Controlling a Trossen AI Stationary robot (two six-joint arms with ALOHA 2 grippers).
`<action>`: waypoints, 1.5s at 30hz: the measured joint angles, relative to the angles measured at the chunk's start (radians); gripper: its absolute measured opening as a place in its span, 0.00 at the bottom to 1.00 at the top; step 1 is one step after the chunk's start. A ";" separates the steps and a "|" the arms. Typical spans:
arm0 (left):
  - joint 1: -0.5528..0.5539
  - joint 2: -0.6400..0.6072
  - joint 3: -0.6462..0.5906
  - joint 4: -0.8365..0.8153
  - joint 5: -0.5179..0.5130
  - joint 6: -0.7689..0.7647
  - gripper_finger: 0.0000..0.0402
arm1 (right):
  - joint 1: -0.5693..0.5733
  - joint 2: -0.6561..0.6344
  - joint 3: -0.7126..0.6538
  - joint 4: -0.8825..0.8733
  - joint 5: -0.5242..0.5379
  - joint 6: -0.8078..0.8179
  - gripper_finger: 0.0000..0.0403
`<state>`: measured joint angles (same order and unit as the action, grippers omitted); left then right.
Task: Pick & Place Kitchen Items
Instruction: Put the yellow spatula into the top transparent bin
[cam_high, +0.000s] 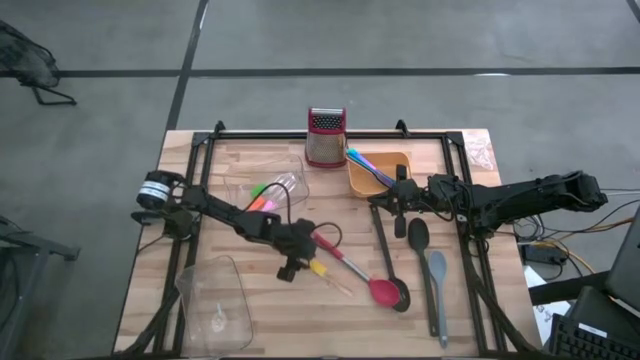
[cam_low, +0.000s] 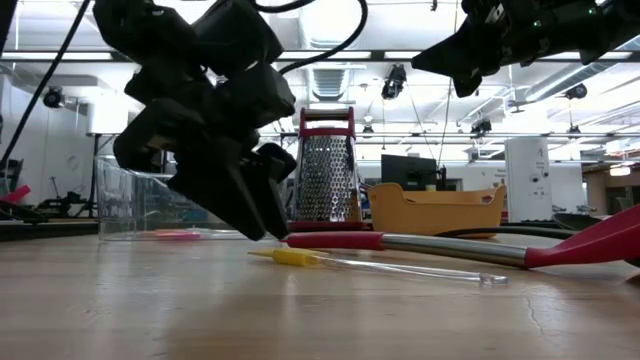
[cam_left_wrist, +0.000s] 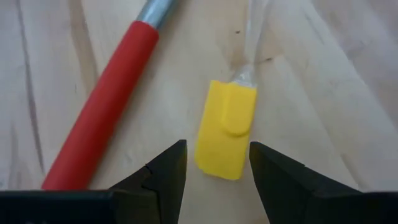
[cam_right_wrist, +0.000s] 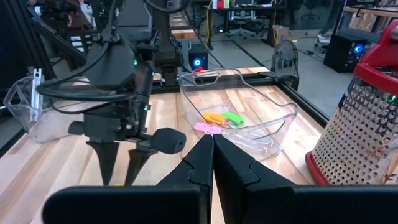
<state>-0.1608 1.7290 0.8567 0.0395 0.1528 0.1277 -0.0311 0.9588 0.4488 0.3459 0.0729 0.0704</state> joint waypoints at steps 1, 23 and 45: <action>0.001 0.000 -0.007 0.011 -0.001 -0.002 0.45 | 0.000 0.000 0.000 0.000 0.000 0.000 0.02; -0.024 0.084 -0.017 0.126 -0.034 0.002 0.45 | 0.000 0.000 0.000 0.000 0.000 0.000 0.02; -0.026 0.085 -0.028 0.109 0.026 0.033 0.01 | 0.000 0.000 0.000 0.000 0.000 0.000 0.02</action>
<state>-0.1871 1.8136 0.8292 0.1482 0.1789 0.1604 -0.0311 0.9588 0.4488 0.3462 0.0730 0.0702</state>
